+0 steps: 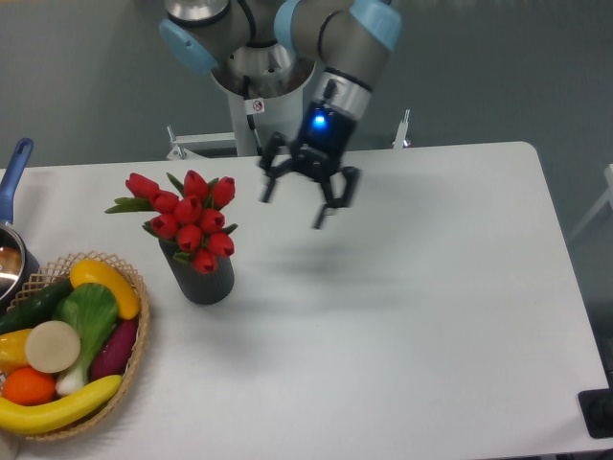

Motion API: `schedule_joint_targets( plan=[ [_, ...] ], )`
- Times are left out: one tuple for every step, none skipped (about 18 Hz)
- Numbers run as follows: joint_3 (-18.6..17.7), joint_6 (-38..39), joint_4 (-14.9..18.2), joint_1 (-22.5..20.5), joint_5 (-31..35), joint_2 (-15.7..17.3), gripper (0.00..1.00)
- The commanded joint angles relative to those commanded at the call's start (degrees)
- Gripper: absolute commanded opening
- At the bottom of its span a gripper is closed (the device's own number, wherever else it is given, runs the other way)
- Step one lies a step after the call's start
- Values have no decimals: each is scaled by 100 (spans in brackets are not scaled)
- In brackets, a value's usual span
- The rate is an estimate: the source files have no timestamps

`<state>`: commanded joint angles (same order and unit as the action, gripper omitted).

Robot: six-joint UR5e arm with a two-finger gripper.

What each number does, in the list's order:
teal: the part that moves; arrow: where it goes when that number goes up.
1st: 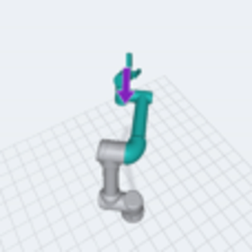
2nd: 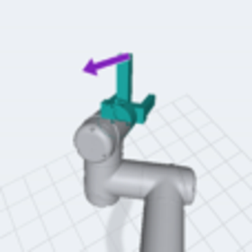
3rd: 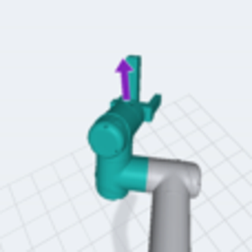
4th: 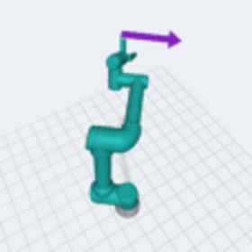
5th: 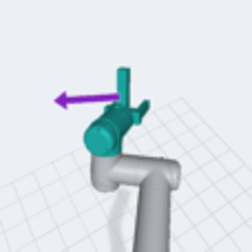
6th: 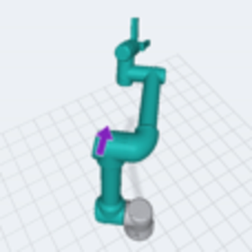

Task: Insert the flowers into the vase
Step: 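Open the gripper and lift it away from the tulips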

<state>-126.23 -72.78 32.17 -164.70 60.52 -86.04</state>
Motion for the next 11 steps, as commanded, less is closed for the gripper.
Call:
schedule_joint_targets(
  plan=[
    [115,9,0,-88,265,-53,100],
    [255,9,0,-141,424,-253,100],
    [404,9,0,-194,556,-421,100],
    [502,0,9,-264,688,-501,100],
    [581,-17,35,-300,898,-588,100],
    [616,-61,35,-326,1092,-702,100],
    [599,-113,44,-405,1198,-764,100],
    [573,-332,27,-527,1217,-817,100],
    [651,-603,44,-668,1217,-879,100],
    [695,-702,105,-808,1225,-914,100],
    [705,-694,158,-949,1226,-914,100]
  ],
)
